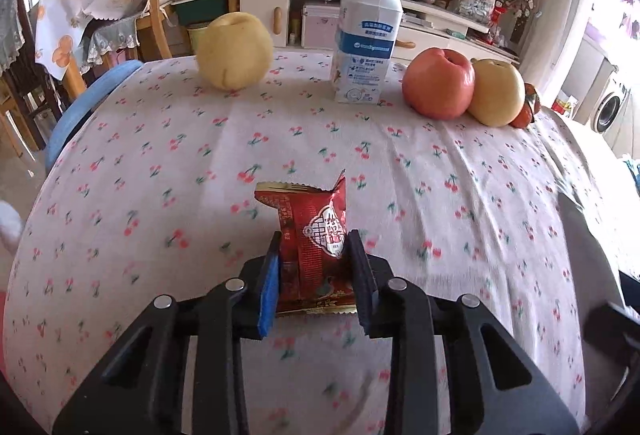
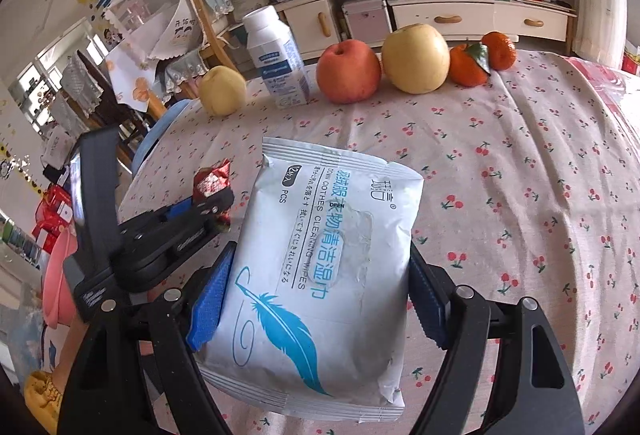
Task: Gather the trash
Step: 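Grasp the white wet-wipe pack with the right tool while the left tool grasps the red wrapper, then carry both items to the pink bucket and open both tools to drop them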
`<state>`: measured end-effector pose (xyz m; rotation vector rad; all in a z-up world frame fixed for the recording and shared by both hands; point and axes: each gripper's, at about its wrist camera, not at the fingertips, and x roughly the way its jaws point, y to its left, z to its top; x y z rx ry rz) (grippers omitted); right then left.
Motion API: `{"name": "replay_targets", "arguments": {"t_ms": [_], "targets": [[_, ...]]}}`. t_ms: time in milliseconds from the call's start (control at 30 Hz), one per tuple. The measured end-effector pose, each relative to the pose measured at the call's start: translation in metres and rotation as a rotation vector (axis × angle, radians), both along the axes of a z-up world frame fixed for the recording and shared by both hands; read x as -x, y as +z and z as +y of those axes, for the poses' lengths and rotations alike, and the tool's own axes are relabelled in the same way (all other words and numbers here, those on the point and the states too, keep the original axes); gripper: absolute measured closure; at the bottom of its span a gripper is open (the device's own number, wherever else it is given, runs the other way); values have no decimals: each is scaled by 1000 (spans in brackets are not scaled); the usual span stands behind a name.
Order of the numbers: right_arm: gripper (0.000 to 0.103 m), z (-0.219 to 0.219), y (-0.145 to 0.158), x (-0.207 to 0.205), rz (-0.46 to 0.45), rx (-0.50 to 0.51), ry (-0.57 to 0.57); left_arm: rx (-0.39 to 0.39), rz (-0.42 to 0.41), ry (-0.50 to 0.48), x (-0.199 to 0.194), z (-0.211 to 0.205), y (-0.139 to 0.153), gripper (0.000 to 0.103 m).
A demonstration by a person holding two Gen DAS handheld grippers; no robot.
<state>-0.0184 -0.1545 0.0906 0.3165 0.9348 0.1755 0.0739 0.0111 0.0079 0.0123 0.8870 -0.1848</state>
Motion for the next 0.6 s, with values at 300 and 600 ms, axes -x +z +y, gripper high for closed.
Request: {"name": "replay_targets", "arguments": {"t_ms": [300, 600], "targets": [[25, 20, -5, 5, 8, -15, 69, 12, -35, -10, 52, 38, 13, 70], [25, 36, -11, 11, 20, -45, 124, 24, -56, 15, 100, 76, 19, 70]]}}
